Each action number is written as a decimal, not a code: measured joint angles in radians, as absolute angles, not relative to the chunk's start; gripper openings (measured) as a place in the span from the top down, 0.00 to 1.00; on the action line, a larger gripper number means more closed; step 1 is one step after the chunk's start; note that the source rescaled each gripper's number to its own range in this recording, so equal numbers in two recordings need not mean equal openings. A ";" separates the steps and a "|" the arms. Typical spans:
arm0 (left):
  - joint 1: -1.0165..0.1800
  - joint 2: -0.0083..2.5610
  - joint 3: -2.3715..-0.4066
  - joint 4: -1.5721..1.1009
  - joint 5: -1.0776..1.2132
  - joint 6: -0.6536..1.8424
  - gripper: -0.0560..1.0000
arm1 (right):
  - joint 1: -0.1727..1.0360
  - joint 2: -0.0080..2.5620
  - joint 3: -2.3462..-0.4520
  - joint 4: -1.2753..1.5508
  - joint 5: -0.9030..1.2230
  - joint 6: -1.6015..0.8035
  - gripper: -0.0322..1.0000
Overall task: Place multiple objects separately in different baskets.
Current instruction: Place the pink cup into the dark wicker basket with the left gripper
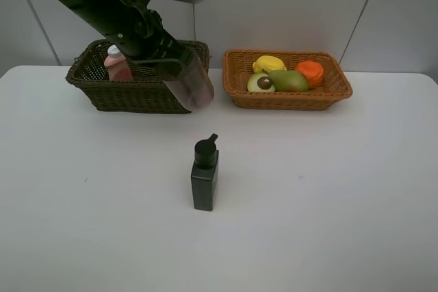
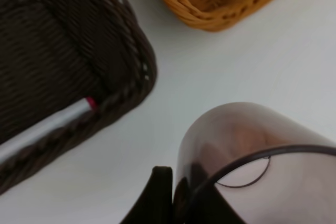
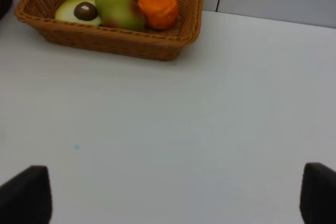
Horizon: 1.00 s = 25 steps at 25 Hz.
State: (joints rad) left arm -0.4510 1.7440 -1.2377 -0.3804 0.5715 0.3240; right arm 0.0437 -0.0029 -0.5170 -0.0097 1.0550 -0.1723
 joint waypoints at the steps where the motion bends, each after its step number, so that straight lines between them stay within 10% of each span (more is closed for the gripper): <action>1: -0.440 1.736 -1.238 -0.380 0.569 0.321 0.95 | 0.044 -0.003 -0.517 -0.010 1.055 -0.172 0.00; 25: -0.243 1.787 -1.238 -0.379 0.389 0.283 0.95 | 0.044 -0.003 -0.517 -0.010 1.055 -0.172 0.00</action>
